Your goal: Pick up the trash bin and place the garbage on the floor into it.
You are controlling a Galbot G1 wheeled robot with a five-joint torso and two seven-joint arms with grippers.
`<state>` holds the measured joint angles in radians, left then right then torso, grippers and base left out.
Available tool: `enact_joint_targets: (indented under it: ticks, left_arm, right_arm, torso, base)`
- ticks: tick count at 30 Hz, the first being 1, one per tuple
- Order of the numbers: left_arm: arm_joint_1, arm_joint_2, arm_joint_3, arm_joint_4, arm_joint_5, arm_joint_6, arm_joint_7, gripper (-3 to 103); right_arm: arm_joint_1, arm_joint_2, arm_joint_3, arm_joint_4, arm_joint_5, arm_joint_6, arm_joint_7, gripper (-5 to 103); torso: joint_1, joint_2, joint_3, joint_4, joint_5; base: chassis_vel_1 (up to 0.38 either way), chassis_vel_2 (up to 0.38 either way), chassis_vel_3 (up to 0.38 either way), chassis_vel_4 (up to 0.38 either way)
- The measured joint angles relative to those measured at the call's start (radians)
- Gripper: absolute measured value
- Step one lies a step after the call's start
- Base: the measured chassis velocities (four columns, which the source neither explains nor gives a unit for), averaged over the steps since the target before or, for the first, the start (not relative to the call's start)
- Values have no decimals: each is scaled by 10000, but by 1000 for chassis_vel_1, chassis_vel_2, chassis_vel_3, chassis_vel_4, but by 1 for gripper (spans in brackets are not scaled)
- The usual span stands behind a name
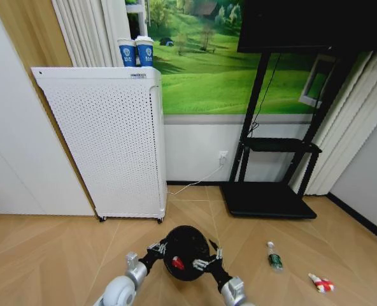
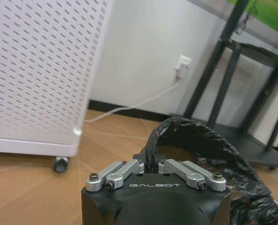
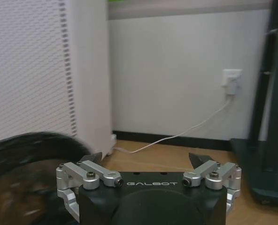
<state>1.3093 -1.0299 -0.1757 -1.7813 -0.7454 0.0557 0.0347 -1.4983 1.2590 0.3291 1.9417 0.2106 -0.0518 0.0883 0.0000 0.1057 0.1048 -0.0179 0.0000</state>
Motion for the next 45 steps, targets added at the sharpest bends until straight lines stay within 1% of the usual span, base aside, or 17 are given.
enact_joint_targets:
  ticks: [3, 4, 6, 7, 9, 10, 13, 16, 19, 25, 27, 30, 36, 38, 41, 44, 45]
  left_arm:
    - [413, 11, -794, -282, -75, -21, 27, 7]
    - [413, 11, -794, -282, -75, -21, 27, 7]
    - [883, -129, -1645, -649, -190, -24, 39, 7]
    - [883, -129, -1645, -649, -190, -24, 39, 7]
    - [1394, -362, -2434, -905, -238, -25, 98, 7]
    - [1394, -362, -2434, -905, -238, -25, 98, 7]
    - [2084, -661, -3360, -1085, -232, -75, 319, 7]
    - [2438, -791, -3799, -1155, -217, -150, 455, 7]
    - [2614, -912, -4095, -1186, -209, -190, 509, 7]
    - [2606, -1008, -4173, -1190, -200, -191, 478, 7]
    - [2584, -1026, -4160, -1238, -214, -143, 414, 7]
    - [2529, -1051, -4125, -1253, -220, -101, 357, 7]
    - [2620, -1118, -4325, -1377, -232, -46, 322, 7]
    - [2668, -1127, -4419, -1398, -234, -46, 333, 7]
    - [2793, -1156, -4739, -1418, -264, -45, 386, 7]
    - [2976, -1192, -5238, -1558, -371, -49, 443, 7]
    - [2976, -1192, -5238, -1558, -371, -49, 443, 7]
  right_arm:
    - [486, -256, 373, -210, 805, -201, 417, 100]
    - [486, -256, 373, -210, 805, -201, 417, 100]
    - [747, -599, 458, -470, 1209, -359, 472, 100]
    - [747, -599, 458, -470, 1209, -359, 472, 100]
    - [848, -679, 382, -578, 1290, -446, 478, 100]
    - [848, -679, 382, -578, 1290, -446, 478, 100]
    - [826, -591, 140, -573, 1126, -474, 468, 100]
    - [771, -551, 57, -558, 980, -469, 432, 100]
    - [695, -547, 55, -555, 852, -389, 389, 100]
    - [583, -592, 145, -563, 666, -210, 320, 100]
    - [535, -597, 204, -558, 482, -107, 307, 100]
    - [464, -613, 289, -486, 281, -9, 279, 100]
    - [466, -633, 441, -971, -701, 581, -357, 100]
    - [505, -633, 479, -1093, -844, 565, -491, 100]
    - [775, -587, 483, -1673, -866, 191, -576, 100]
    - [1542, -451, 309, -3071, -645, -574, -436, 101]
    - [1542, -451, 309, -3071, -645, -574, -436, 101]
  torso:
    - [0, 0, 1, -1, 0]
    - [0, 0, 1, -1, 0]
    - [0, 0, 1, -2, 1]
    - [0, 0, 1, -2, 1]
    - [0, 0, 0, -1, 0]
    - [0, 0, 0, -1, 0]
    - [0, 0, 0, 1, -1]
    - [0, -1, 1, 2, -1]
    - [-1, 0, 0, 1, 1]
    - [-1, 0, 0, -3, -3]
    - [-1, -1, 2, -3, 5]
    - [-2, 0, 0, -2, -8]
    - [-1, 0, 0, -2, 4]
    - [-1, 0, 2, -5, 2]
    - [-1, 0, 2, -9, 2]
    - [-2, 1, 0, 9, 0]
    - [-2, 1, 0, 9, 0]
  base:
    - [0, 0, 0, 0]
    - [0, 0, 0, 0]
    - [0, 0, 0, 0]
    - [0, 0, 0, 0]
    - [0, 0, 0, 0]
    - [0, 0, 0, 0]
    - [-2, -8, 18, 8]
    - [-36, -35, 68, 57]
    - [-95, -102, 102, 107]
    - [-188, -170, 179, 179]
    - [-252, -238, 198, 253]
    - [-268, -242, 254, 250]
    - [-280, -262, 280, 292]
    - [-255, -257, 209, 262]
    - [-191, -161, 186, 117]
    - [-16, -52, 51, 10]
    - [0, 0, 0, 0]
